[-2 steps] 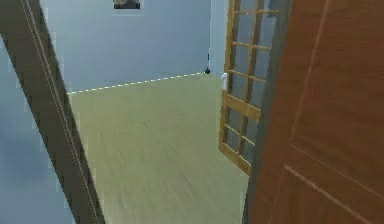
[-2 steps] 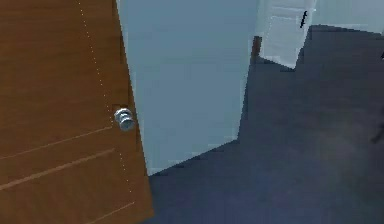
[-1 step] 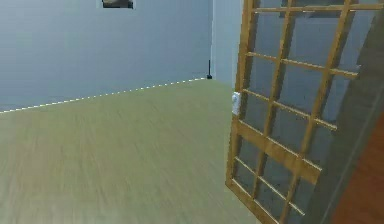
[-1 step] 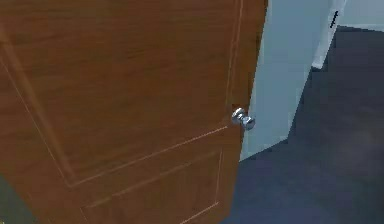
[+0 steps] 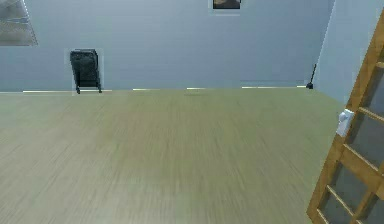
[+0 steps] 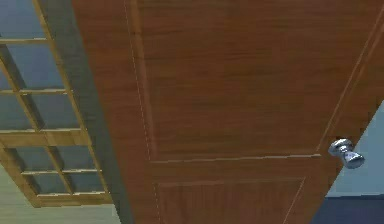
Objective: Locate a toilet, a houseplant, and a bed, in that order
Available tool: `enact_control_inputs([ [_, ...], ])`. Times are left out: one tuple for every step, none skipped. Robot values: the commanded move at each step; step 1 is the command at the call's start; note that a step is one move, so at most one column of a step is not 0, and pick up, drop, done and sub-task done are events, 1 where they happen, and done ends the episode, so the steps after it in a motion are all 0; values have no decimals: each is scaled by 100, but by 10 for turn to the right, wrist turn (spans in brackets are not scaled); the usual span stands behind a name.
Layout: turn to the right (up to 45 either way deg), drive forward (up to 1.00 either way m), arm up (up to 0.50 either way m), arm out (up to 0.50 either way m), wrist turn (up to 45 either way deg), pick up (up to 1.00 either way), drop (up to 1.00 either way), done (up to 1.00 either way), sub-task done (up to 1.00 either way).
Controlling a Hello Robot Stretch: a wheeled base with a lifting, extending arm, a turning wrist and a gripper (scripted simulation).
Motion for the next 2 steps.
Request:
enact_control_inputs([
  [0,45,0,0,0,0,0,0,0],
  [-30,0,0,0,0,0,0,0,0],
])
